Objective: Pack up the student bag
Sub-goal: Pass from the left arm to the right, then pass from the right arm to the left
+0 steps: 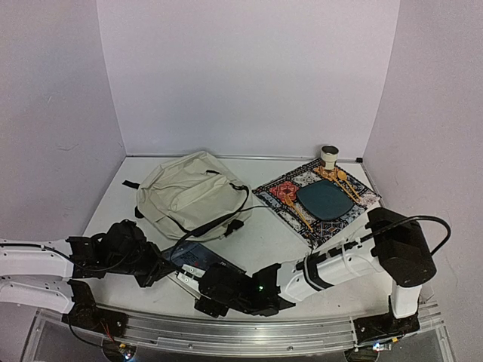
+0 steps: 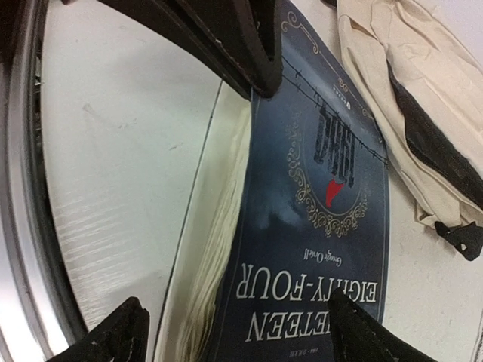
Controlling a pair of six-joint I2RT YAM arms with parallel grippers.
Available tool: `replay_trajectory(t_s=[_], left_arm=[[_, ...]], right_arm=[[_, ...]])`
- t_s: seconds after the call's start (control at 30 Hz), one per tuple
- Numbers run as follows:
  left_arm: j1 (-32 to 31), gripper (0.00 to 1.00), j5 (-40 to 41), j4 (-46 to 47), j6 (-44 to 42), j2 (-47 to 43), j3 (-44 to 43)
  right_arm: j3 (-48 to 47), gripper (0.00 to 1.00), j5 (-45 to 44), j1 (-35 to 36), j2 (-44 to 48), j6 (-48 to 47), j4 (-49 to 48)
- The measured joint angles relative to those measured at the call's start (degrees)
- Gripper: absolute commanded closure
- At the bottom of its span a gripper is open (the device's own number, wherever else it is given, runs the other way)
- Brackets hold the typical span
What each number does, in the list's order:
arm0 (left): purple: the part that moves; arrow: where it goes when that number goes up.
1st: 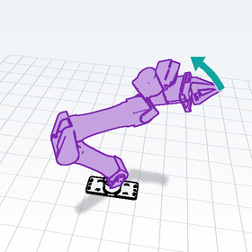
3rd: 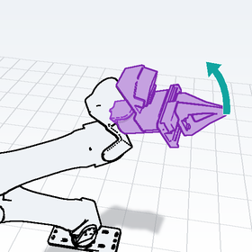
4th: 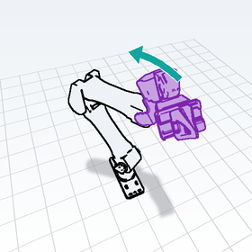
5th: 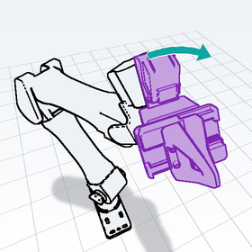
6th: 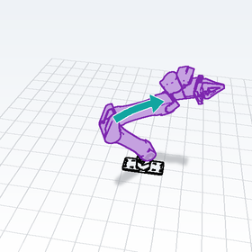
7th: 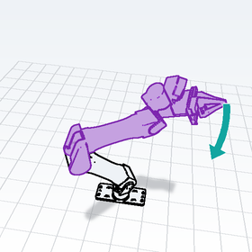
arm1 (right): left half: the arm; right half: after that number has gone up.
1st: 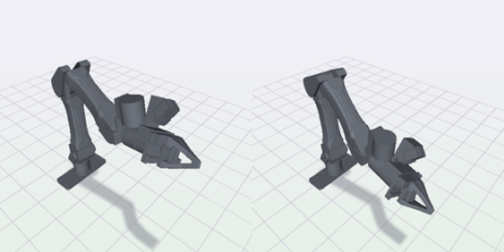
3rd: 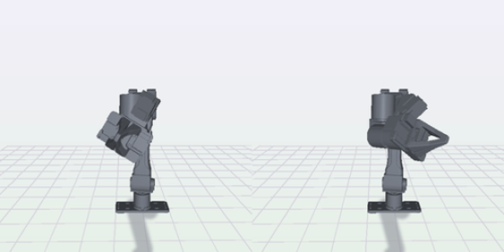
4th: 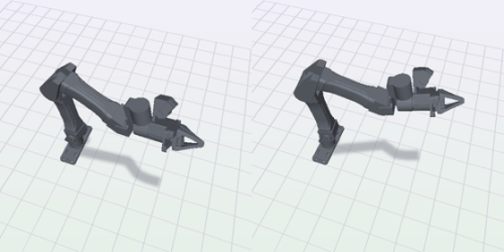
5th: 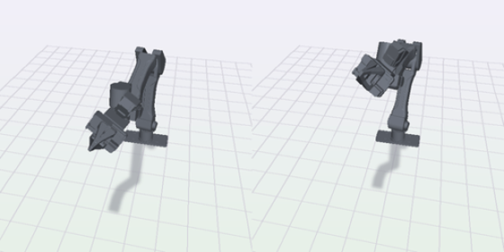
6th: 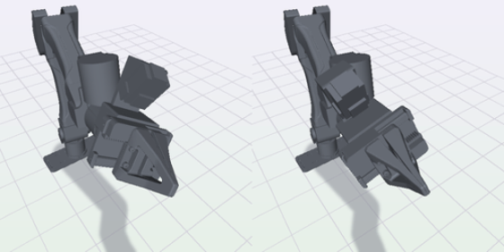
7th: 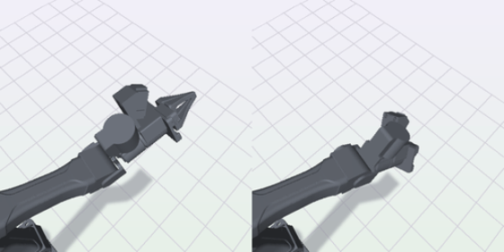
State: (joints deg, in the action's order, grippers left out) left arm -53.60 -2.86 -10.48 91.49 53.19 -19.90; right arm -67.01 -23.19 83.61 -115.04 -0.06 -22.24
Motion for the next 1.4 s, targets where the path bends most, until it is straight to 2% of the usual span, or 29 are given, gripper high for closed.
replay_trajectory(t_s=[0.2, 0.33, 0.4, 0.43, 0.53, 0.67, 0.97, 1.4], left_arm=[[-0.4, 1.0, 0.1, 0.0, 0.0, 0.0, -0.5], [-0.5, 1.0, 0.1, 0.0, 0.0, 0.0, -0.8], [-0.5, 0.98, 0.1, 0.1, 0.0, 0.0, -0.8], [-0.5, 0.96, 0.1, 0.1, 0.0, 0.0, -0.8], [-0.6, 0.81, 0.1, 0.1, -0.1, 0.0, -0.8], [-0.9, 0.61, 0.2, 0.1, -0.6, -1.8, -0.8], [-0.9, 0.36, 3.7, -0.1, -5.1, -9.0, -0.8], [-0.8, 0.19, 15.8, -3.9, -10.9, -21.5, -1.3]], right_arm=[[-2.4, 0.31, -4.4, 0.1, -1.9, -1.8, 2.2], [-3.1, 0.47, -7.1, 0.3, -2.6, -2.4, 3.6], [-3.3, 0.59, -8.2, 0.6, -2.9, -2.7, 4.0], [-3.4, 0.67, -8.7, 0.8, -3.0, -2.8, 4.2], [-3.5, 0.82, -9.7, 1.3, -3.0, -3.5, 4.6], [-3.5, 0.99, -10.2, 1.6, -2.6, -3.5, 5.1], [-0.7, 1.0, -11.8, 1.5, 5.7, -3.0, 7.3], [1.8, 1.0, -18.0, 1.6, 15.3, -4.1, 10.3]])
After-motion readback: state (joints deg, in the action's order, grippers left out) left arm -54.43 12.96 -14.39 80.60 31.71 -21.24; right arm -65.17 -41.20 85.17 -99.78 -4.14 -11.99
